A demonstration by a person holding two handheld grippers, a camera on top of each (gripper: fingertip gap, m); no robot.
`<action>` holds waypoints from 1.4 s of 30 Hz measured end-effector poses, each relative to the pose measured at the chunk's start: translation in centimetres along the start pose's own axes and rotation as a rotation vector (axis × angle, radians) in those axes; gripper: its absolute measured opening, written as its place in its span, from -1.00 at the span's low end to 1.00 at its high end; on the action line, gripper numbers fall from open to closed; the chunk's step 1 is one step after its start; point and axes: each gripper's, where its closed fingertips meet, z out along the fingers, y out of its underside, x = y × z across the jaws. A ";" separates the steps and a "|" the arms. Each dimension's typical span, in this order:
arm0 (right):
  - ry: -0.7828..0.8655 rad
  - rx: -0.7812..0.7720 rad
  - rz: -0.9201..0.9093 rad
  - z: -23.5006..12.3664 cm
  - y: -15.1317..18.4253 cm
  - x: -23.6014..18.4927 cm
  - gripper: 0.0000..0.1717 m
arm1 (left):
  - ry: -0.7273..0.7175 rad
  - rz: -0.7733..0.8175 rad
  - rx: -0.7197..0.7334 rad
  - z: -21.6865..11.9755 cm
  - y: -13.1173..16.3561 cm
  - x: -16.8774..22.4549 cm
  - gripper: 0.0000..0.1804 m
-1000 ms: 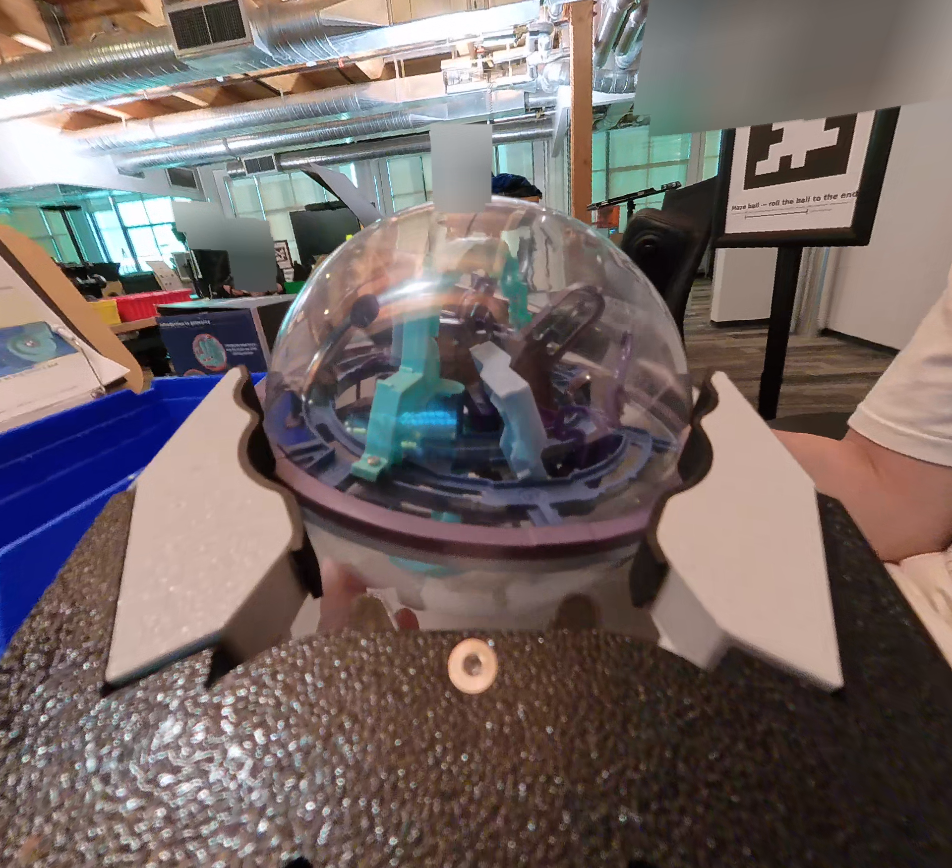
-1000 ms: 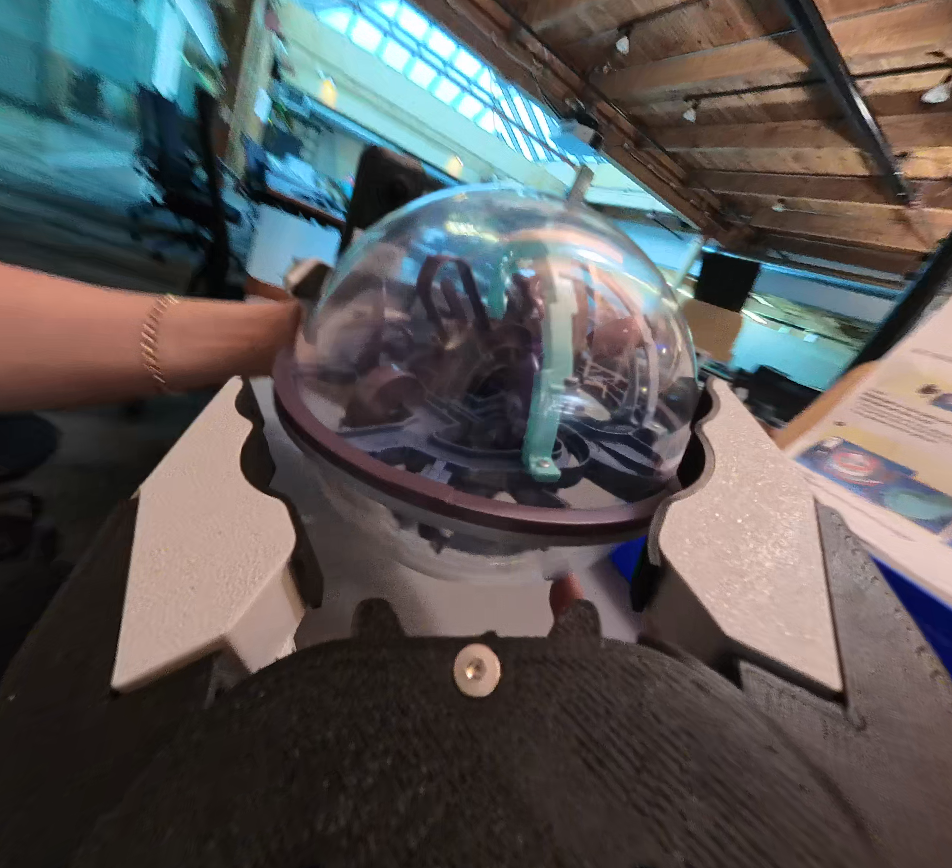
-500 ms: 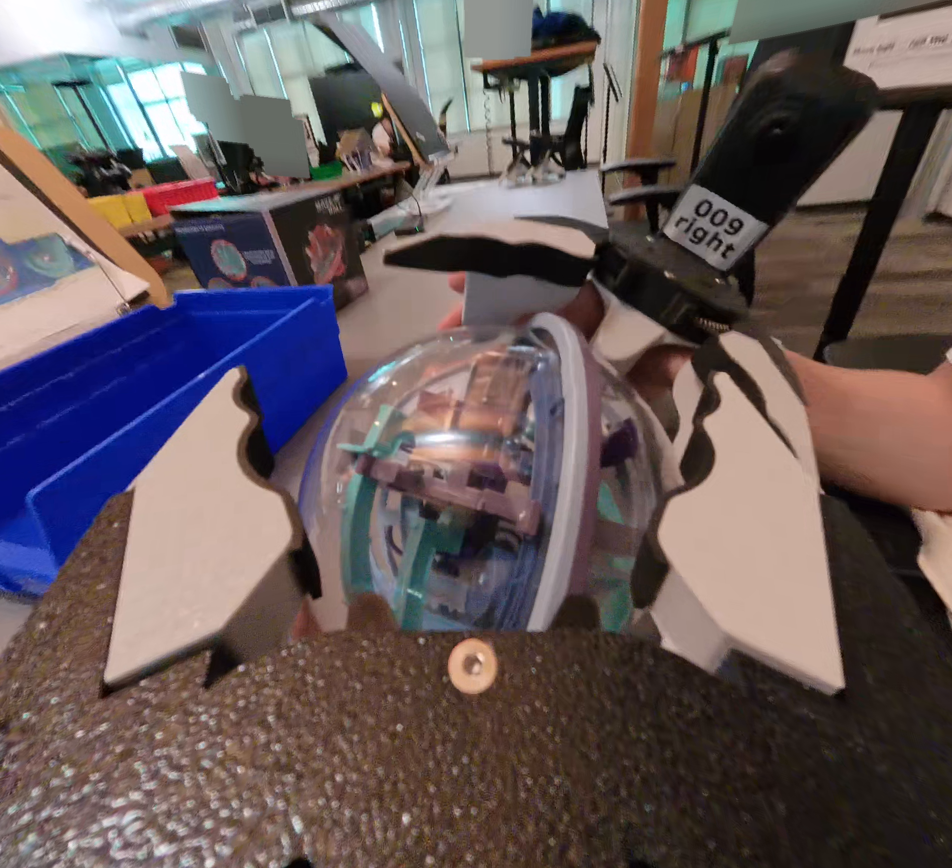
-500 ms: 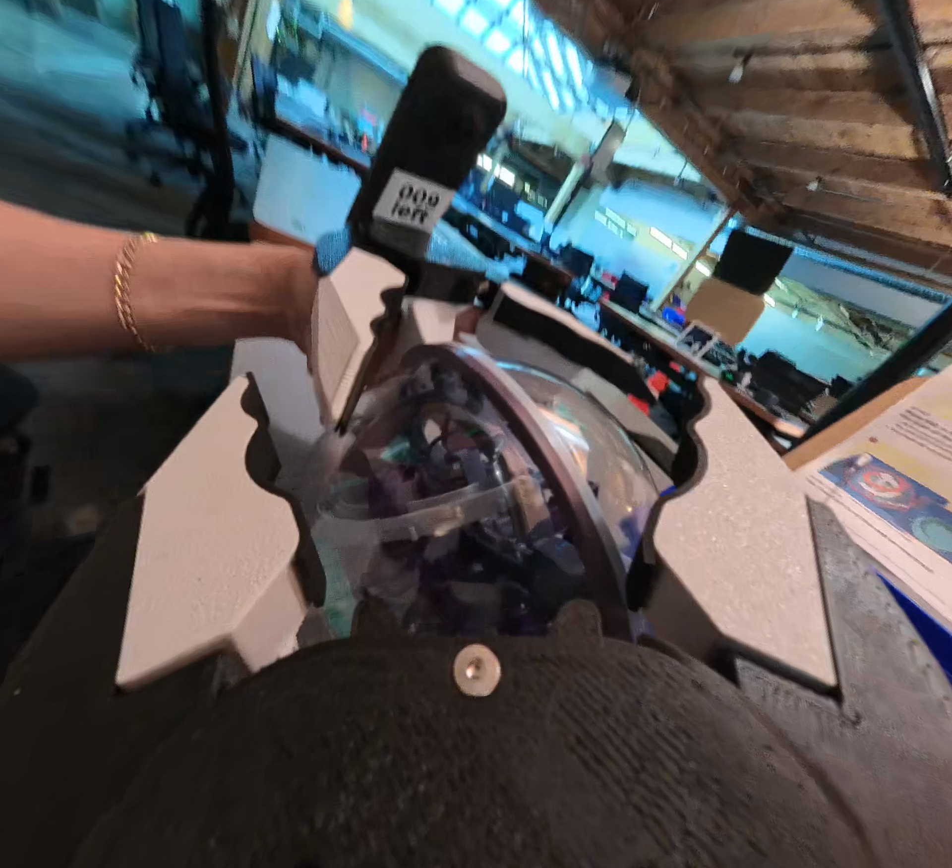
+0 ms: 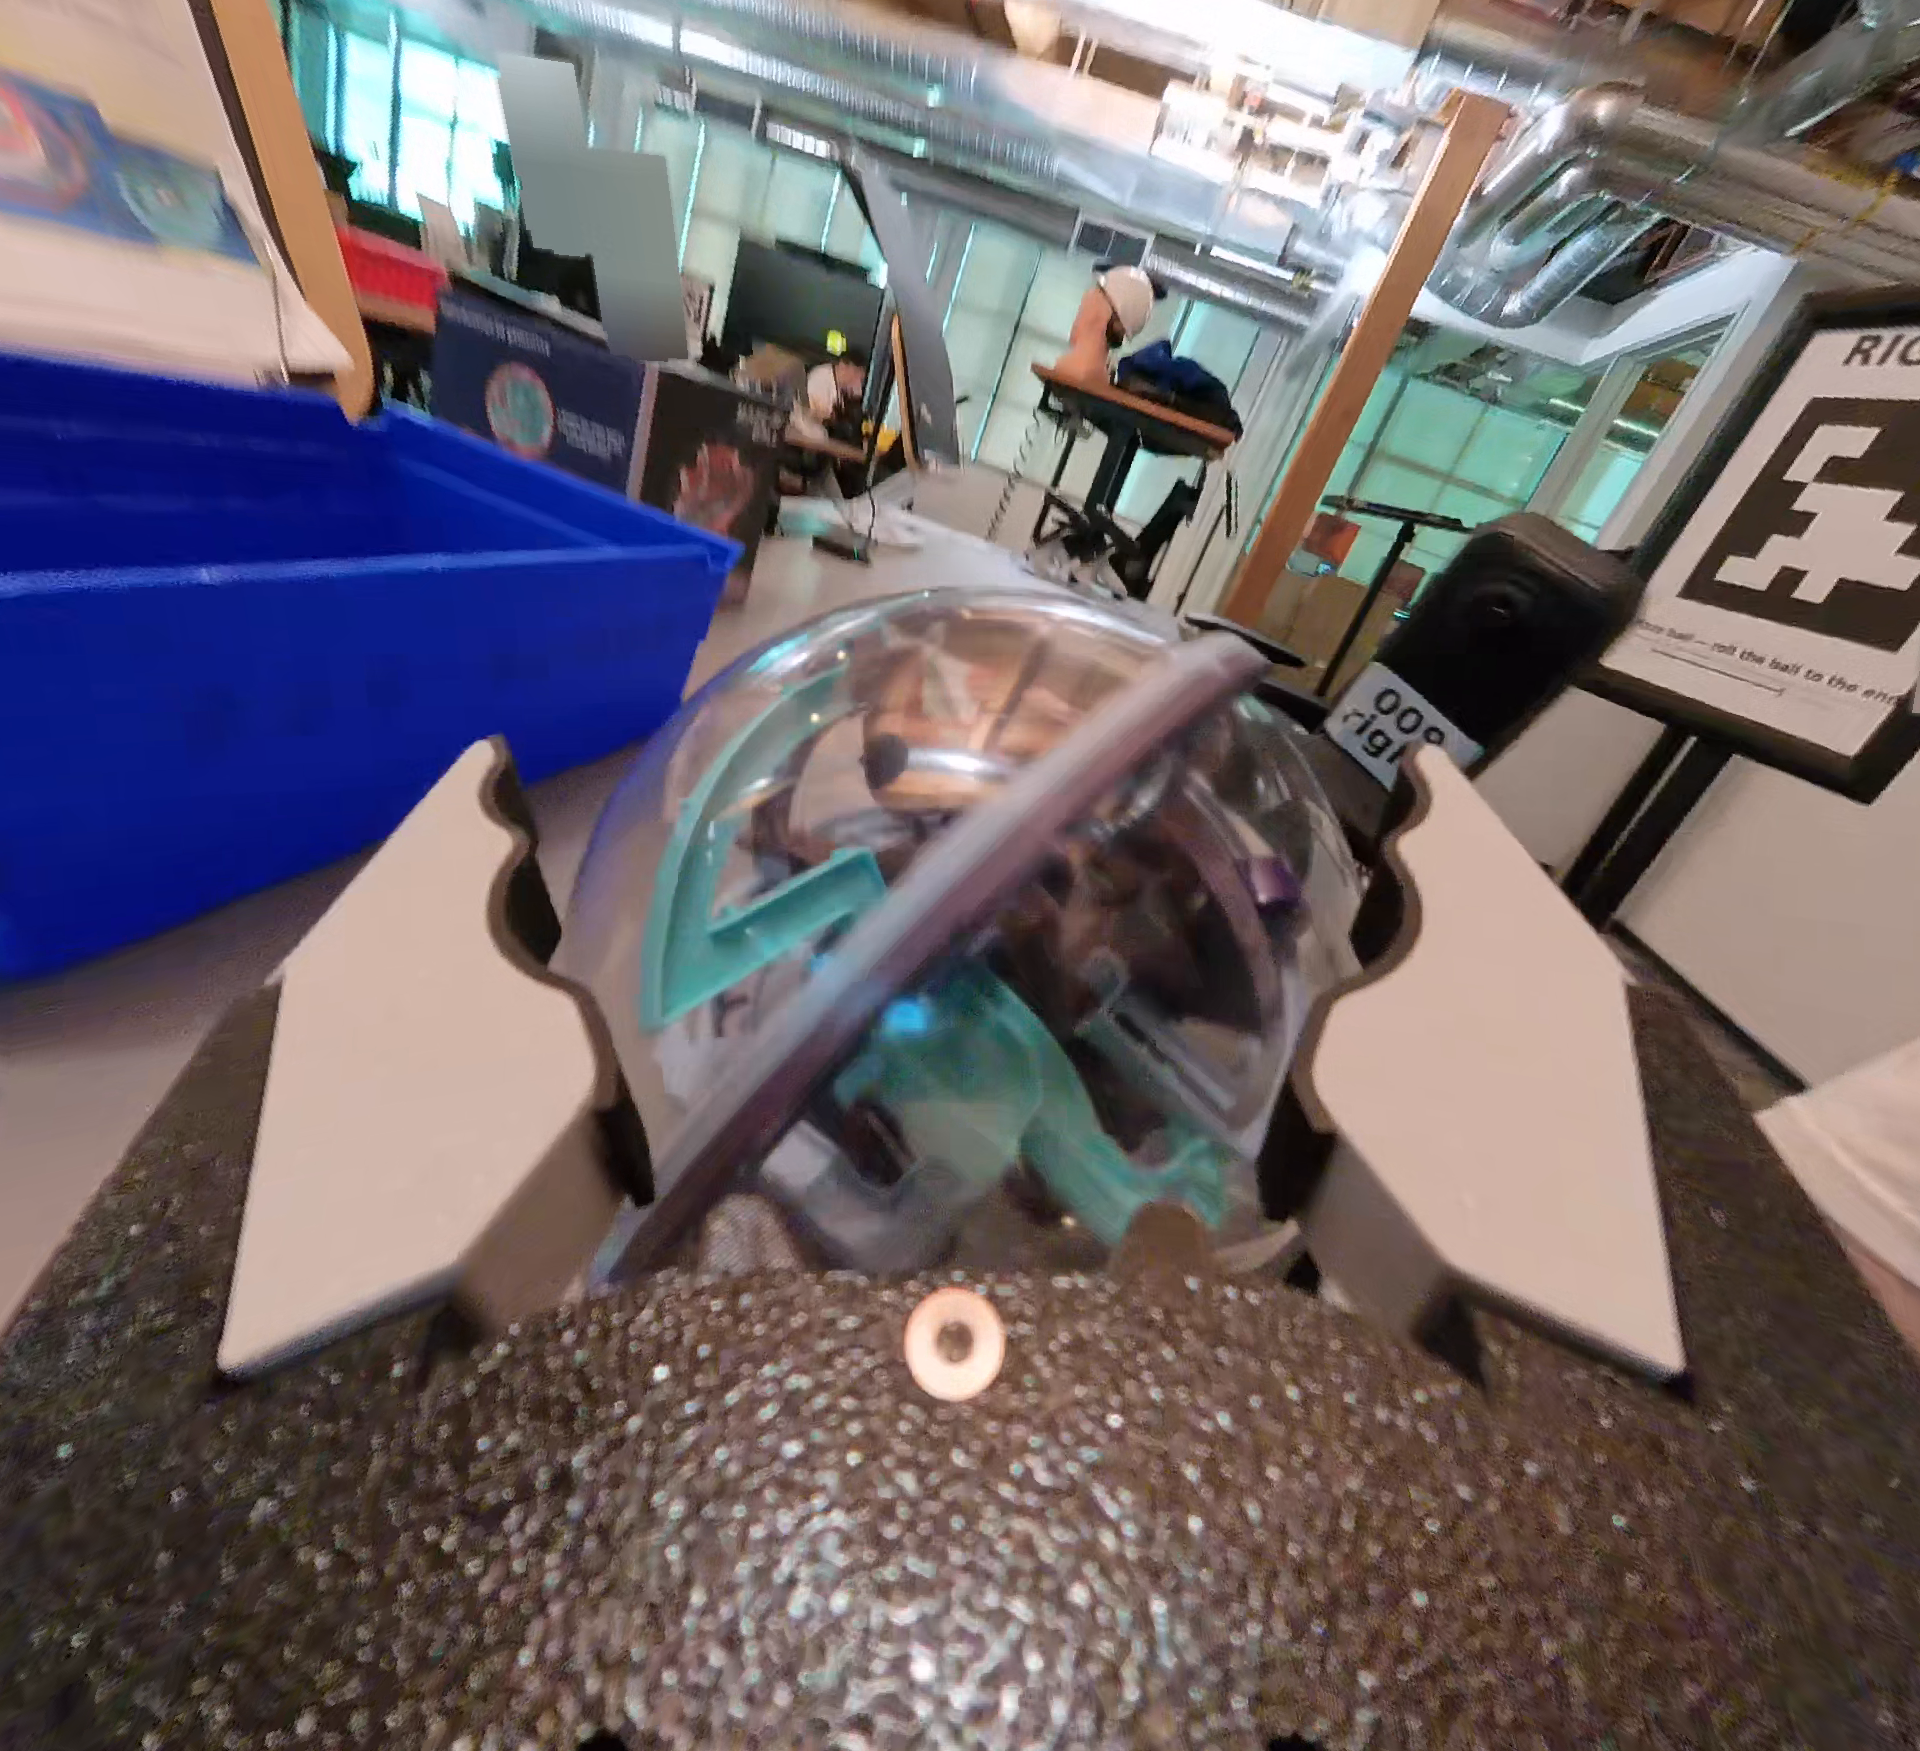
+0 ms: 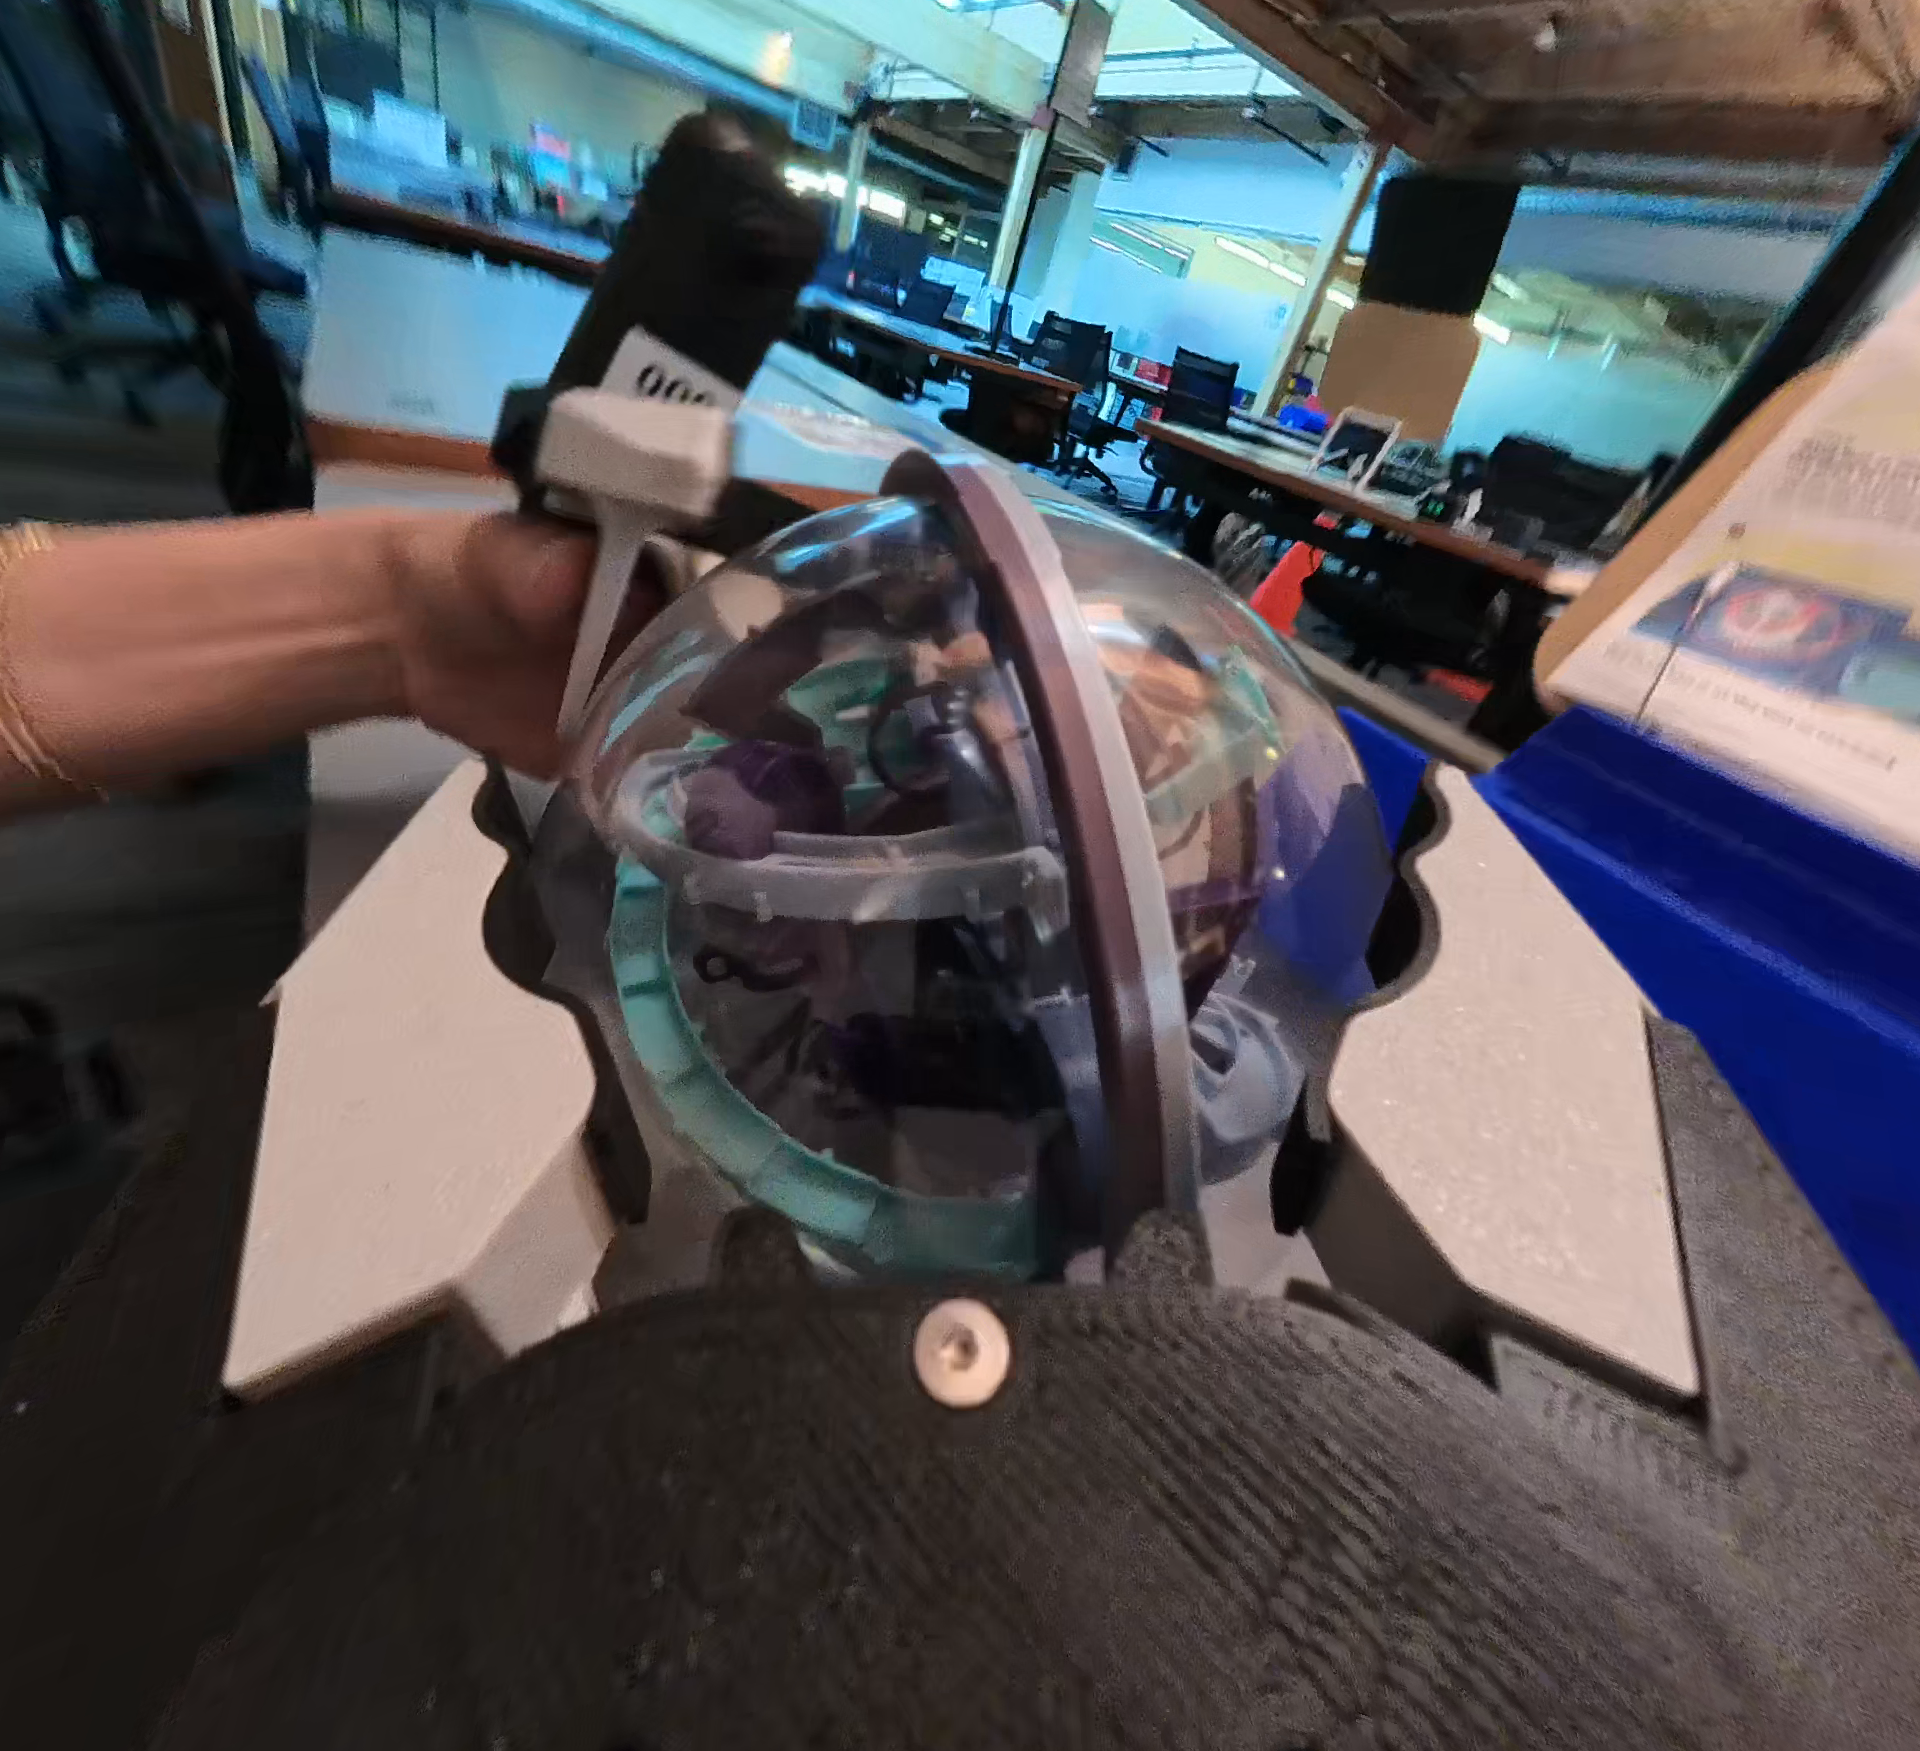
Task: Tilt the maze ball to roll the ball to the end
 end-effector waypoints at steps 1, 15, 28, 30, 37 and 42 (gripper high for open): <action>0.002 0.017 0.102 -0.2 -0.2 0.5 0.84 | -0.004 0.045 0.019 -0.2 -0.4 0.1 0.68; -0.152 -0.023 0.040 -4.4 0.6 0.0 0.83 | 0.078 -0.078 -0.100 1.3 2.7 1.3 0.56; -0.160 -0.228 0.037 -6.3 3.9 0.1 0.83 | 0.030 0.029 0.219 0.0 -2.0 0.4 0.30; -0.174 -0.263 0.016 -6.8 4.2 -0.1 0.82 | 0.013 0.034 0.275 -0.7 -2.9 0.0 0.24; -0.141 -0.015 -0.049 -5.5 -0.3 0.0 0.72 | 0.077 -0.054 0.025 0.9 1.1 0.8 0.41; -0.158 -0.132 -0.082 -5.4 1.9 -0.3 0.83 | 0.042 -0.103 -0.082 1.4 2.6 0.6 0.63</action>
